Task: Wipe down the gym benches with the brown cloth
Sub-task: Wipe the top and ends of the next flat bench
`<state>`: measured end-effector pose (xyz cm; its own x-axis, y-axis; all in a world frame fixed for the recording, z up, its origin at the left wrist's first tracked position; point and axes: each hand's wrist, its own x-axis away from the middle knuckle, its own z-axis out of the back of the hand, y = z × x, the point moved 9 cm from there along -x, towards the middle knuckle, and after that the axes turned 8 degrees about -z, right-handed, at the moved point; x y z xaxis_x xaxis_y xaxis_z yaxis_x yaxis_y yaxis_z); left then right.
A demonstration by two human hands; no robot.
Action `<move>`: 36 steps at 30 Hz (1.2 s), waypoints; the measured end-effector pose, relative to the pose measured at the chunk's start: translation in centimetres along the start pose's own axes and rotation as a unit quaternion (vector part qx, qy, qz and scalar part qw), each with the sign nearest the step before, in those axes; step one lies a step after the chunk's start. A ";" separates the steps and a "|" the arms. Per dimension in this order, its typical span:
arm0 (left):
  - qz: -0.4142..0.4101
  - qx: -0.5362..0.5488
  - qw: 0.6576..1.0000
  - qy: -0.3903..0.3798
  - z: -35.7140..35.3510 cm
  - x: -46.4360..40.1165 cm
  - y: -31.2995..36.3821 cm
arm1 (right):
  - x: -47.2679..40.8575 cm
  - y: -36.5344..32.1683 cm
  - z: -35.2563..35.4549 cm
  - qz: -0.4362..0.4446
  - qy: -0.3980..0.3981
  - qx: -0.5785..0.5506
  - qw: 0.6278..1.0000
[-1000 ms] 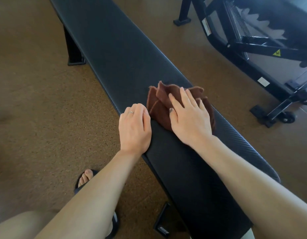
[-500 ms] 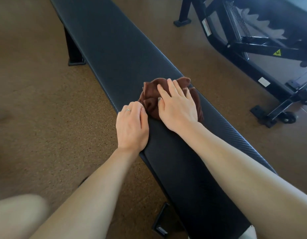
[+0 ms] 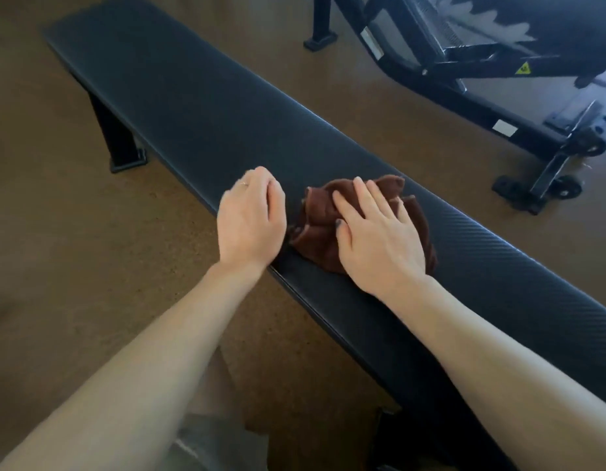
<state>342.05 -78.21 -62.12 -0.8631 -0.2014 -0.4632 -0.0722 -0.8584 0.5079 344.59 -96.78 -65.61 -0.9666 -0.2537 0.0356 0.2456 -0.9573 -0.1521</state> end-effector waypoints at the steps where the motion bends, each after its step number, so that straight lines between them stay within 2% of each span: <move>1: -0.003 -0.016 1.000 -0.003 0.2 -1.8 -1.5 | -1.6 -1.3 -0.1 -0.020 0.004 -0.001 1.000; 4: 0.011 -0.035 0.999 -0.034 -1.1 -4.7 -5.3 | -4.0 -4.3 -0.7 -0.044 0.024 0.003 0.999; 7: 0.043 -0.026 0.998 -0.036 -1.9 -5.0 -6.9 | -1.6 -5.4 -0.9 -0.025 0.035 0.000 0.999; 11: 0.025 -0.008 0.999 -0.043 -1.6 -4.8 -6.9 | 4.3 -6.7 -2.3 0.012 -0.013 0.025 1.000; 18: -0.005 -0.002 0.998 -0.069 -1.7 -5.0 -6.4 | 10.5 -4.2 -1.8 -0.029 -0.019 0.069 0.997; 26: 0.023 0.004 0.996 -0.084 -2.2 -5.4 -7.8 | 2.1 -12.9 -3.1 0.044 -0.001 0.093 0.995; 30: 0.002 -0.012 0.996 -0.088 -2.1 -5.6 -7.6 | 5.0 -10.0 -2.2 0.040 -0.003 0.075 0.996; 36: -0.019 0.005 0.996 -0.089 -2.1 -5.4 -7.2 | 10.1 -4.6 -1.3 -0.014 -0.030 0.070 0.997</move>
<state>348.27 -71.95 -64.74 -0.9345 -0.0802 -0.3469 -0.1120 -0.8586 0.5003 333.62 -94.81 -65.80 -0.9682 -0.2304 0.0979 0.2305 -0.9730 -0.0101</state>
